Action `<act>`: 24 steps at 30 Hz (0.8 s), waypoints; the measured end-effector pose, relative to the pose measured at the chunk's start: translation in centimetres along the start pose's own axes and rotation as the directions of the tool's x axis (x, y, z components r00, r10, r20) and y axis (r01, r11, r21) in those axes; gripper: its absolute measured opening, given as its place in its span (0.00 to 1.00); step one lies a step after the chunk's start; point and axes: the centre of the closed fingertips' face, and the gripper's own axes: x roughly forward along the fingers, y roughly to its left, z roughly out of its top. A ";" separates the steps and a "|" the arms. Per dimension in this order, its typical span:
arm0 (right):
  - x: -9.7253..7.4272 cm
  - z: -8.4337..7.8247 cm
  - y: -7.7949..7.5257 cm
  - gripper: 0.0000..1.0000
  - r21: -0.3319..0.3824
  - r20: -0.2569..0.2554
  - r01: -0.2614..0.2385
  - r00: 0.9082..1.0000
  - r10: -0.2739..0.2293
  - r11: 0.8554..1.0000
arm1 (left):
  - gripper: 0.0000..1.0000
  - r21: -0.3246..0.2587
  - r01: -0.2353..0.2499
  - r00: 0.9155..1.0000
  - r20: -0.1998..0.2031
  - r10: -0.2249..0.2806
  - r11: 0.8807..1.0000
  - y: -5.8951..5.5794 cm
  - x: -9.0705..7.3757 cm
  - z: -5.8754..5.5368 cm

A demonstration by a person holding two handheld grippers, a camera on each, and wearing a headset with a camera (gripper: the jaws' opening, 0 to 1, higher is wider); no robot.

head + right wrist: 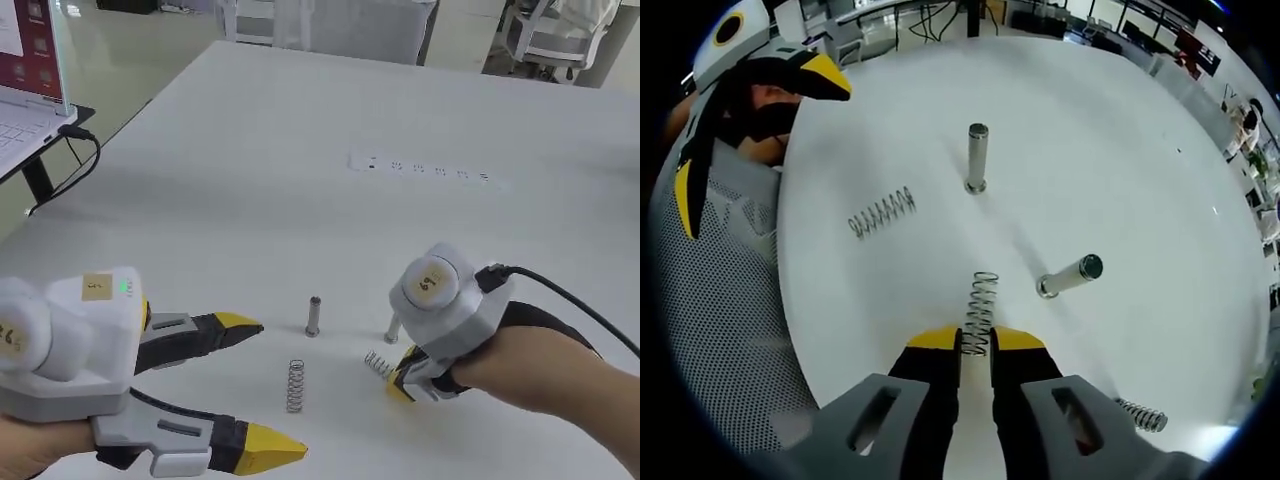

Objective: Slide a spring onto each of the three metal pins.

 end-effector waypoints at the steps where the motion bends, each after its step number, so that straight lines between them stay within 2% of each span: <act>1: -0.1 -0.1 0.0 0.09 -0.004 -0.004 -0.001 1.000 0.001 1.000 | 0.72 0.002 0.001 1.000 -0.001 -0.001 1.000 0.0 0.0 0.0; 4: -0.8 0.0 0.3 0.08 -0.004 0.003 -0.008 1.000 0.008 1.000 | 0.71 0.006 0.008 1.000 -0.001 -0.008 1.000 -0.2 0.1 0.1; 9: -2.5 0.7 1.5 0.08 -0.007 0.031 -0.052 0.998 0.053 0.999 | 0.69 0.014 0.023 1.000 -0.006 -0.023 1.000 -0.5 0.5 0.2; 14: -4.9 1.9 3.6 0.08 -0.062 0.075 -0.119 0.989 0.124 0.991 | 0.65 0.034 0.043 0.999 -0.008 -0.043 0.999 -0.7 0.8 0.6; 24: -8.0 3.6 5.7 0.08 -0.185 0.097 -0.139 0.983 0.158 0.973 | 0.58 0.060 0.067 0.998 -0.014 -0.066 0.996 -1.0 1.2 1.2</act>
